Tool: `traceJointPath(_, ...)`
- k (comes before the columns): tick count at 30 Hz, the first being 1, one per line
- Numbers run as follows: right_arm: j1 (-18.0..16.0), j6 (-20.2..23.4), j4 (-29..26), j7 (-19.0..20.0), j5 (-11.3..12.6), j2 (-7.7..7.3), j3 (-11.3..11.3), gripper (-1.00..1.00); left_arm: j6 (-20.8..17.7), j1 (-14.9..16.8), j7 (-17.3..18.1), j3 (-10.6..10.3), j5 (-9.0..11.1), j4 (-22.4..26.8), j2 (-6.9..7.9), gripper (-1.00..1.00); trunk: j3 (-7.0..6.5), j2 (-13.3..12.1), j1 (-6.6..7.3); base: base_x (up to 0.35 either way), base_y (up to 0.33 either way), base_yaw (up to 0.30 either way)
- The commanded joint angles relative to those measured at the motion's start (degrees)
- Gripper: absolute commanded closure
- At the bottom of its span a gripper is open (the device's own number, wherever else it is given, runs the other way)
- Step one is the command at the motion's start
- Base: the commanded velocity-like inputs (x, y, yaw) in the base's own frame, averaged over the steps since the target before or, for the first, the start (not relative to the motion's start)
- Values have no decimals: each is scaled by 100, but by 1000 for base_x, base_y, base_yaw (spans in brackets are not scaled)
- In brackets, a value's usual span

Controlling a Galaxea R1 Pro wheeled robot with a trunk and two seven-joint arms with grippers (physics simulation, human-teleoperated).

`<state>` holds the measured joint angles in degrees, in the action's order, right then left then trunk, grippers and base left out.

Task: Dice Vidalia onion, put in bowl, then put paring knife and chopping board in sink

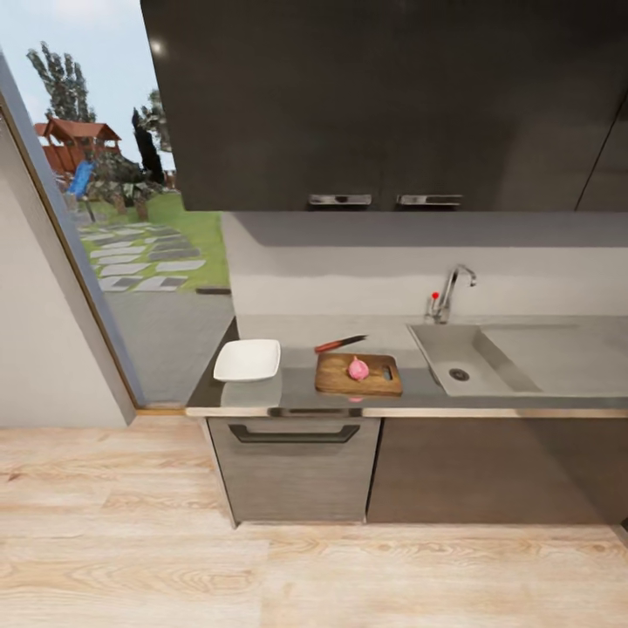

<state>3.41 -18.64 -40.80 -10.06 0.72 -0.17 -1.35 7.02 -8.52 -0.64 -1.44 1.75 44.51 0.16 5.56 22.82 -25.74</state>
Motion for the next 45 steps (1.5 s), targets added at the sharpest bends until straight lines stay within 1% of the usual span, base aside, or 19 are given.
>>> traceJointPath(1,1,-8,-7,-13,7,0,4,-100,10,-1,-7,-11,18,5,2,-100,0,10,-4,0,108,0)
traceJointPath(12,1,-8,2,-13,9,0,5,-100,10,-1,-7,-7,18,3,2,-100,-100,10,-4,0,85,0)
traceJointPath(35,1,-8,10,-13,7,0,4,-100,10,-1,-7,-13,16,-4,2,-100,-309,10,-4,0,3,0)
traceJointPath(40,1,-9,-7,-13,1,-5,-2,-100,10,-1,-7,-10,17,-4,2,-100,-326,10,-4,0,0,0)
traceJointPath(43,1,-57,-174,-18,-13,-23,-7,-100,10,-1,-7,-12,18,-1,2,-100,-329,10,-4,0,0,0)
traceJointPath(44,1,-71,-382,-32,-18,-30,-10,-100,10,-1,-7,-12,15,1,2,-100,-329,10,-4,0,0,0)
traceJointPath(45,-3,-34,-900,-65,-28,-40,-12,-100,10,-1,-7,-13,17,3,2,-100,-329,10,-4,0,0,0)
